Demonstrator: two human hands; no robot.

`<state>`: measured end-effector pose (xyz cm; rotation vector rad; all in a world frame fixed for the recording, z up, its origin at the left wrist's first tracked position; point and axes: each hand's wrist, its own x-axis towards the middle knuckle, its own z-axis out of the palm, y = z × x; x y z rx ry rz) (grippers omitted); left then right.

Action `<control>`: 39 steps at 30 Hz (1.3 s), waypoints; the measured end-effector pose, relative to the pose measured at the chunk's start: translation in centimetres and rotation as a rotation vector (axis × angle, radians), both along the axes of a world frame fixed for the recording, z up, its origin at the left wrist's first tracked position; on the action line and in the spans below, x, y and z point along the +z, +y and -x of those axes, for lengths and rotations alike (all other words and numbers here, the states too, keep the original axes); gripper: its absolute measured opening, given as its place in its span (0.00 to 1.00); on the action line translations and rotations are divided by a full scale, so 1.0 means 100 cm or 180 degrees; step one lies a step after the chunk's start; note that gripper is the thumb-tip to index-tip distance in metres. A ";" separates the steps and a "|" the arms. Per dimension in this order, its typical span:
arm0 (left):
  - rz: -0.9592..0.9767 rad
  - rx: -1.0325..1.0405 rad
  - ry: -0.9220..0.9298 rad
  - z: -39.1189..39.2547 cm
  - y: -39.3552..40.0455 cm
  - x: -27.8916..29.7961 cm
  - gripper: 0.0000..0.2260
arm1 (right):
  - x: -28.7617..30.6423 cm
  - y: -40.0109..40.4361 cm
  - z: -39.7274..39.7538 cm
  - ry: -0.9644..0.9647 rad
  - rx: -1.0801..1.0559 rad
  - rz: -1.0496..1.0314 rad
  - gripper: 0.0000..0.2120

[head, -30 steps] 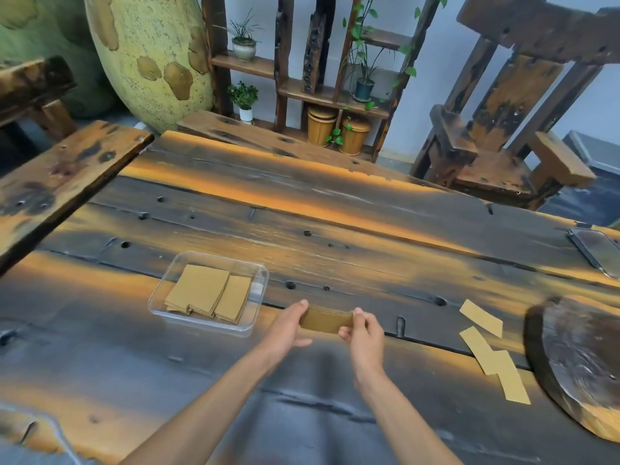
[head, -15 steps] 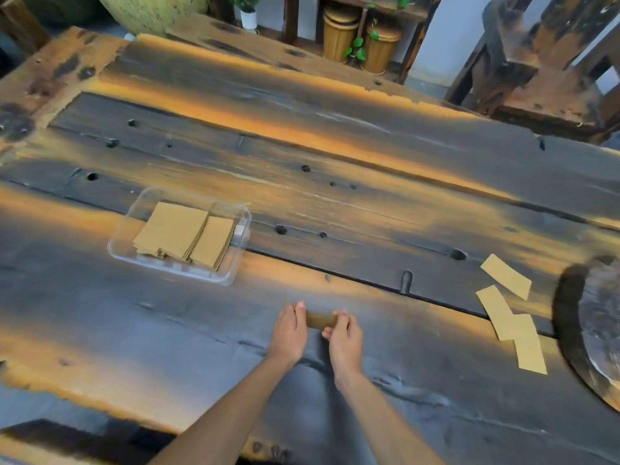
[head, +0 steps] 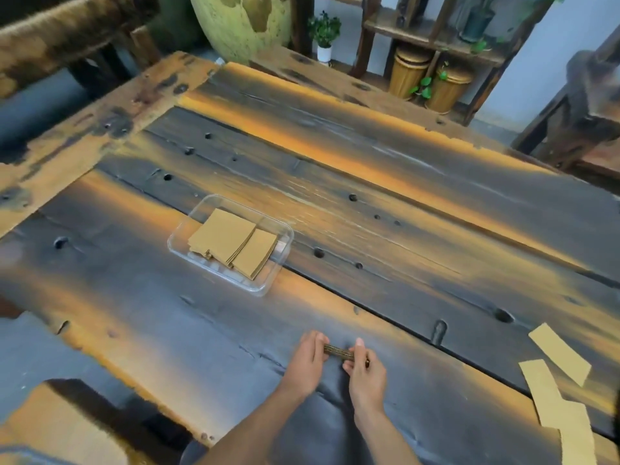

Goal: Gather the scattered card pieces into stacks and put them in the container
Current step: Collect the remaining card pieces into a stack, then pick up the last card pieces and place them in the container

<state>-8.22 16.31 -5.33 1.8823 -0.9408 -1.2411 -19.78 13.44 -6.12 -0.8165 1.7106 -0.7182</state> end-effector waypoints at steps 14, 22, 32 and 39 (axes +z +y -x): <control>0.0450 -0.2056 -0.1987 -0.111 -0.024 0.088 0.08 | 0.088 -0.043 -0.080 0.1157 0.1189 0.0561 0.20; 0.0275 -0.0135 0.0936 -0.233 -0.061 0.089 0.12 | 0.112 -0.069 -0.180 -0.0736 0.0559 -0.0103 0.09; -0.0147 -0.1463 -0.1556 -0.317 -0.124 0.057 0.13 | 0.070 -0.112 -0.281 0.0661 -0.0098 -0.0488 0.04; 0.0342 -0.2628 -0.2338 -0.330 -0.121 0.032 0.22 | 0.049 -0.121 -0.302 0.1384 0.0087 -0.0802 0.09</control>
